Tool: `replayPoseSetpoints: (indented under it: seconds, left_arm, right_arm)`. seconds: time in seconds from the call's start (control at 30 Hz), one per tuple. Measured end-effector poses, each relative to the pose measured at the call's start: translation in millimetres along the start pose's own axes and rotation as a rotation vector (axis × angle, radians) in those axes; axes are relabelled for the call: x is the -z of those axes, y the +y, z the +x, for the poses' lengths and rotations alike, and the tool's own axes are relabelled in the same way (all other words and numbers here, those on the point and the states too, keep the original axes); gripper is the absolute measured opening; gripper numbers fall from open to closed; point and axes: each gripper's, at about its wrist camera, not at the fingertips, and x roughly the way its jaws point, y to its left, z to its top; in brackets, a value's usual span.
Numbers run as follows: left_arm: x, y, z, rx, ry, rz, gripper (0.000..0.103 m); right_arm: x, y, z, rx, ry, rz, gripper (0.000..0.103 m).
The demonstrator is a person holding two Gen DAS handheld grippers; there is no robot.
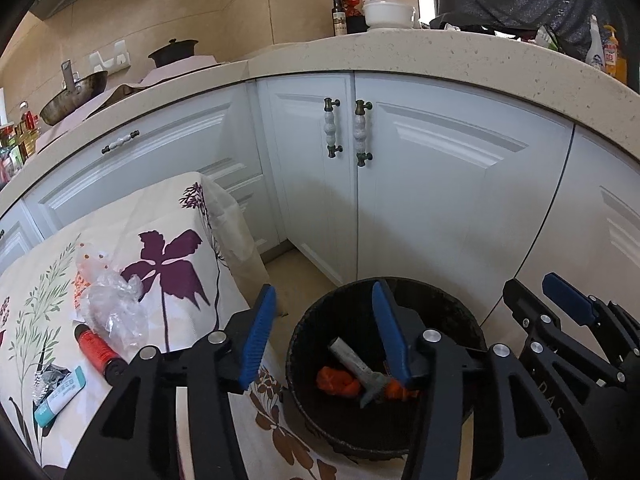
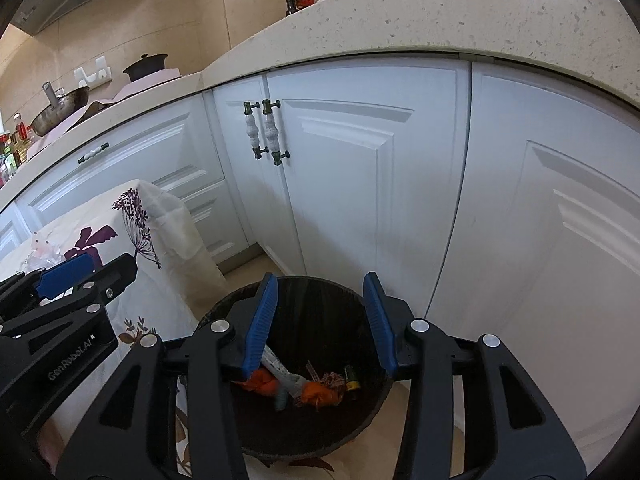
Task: Collect trash
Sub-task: 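Return both tools to the table and grasp the silver foil wrapper with the left gripper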
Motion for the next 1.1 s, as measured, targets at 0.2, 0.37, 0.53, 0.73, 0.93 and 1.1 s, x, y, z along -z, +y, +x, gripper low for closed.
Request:
replayPoseSetpoints:
  seconds: [0.2, 0.37, 0.53, 0.73, 0.93, 1.1]
  left_arm:
    - [3, 17, -18, 0.005, -0.012, 0.006, 0.055]
    - [7, 45, -37, -0.012, -0.012, 0.003, 0.055]
    - [10, 79, -54, -0.03, -0.006, -0.025, 0.055]
    - [24, 130, -70, -0.092, 0.002, -0.043, 0.055]
    - [45, 182, -79, -0.164, 0.031, -0.069, 0.055]
    - [63, 222, -82, -0.219, 0.059, -0.092, 0.055]
  right_arm:
    - [-1, 15, -16, -0.011, -0.01, -0.013, 0.045]
    - [-1, 34, -30, -0.046, -0.021, -0.024, 0.051]
    - [1, 65, -41, -0.098, -0.02, -0.058, 0.051]
    - [6, 105, -48, -0.155, -0.009, -0.112, 0.051]
    - [12, 143, -53, -0.21, 0.008, -0.163, 0.051]
    - [19, 171, -56, -0.246, 0.026, -0.202, 0.051]
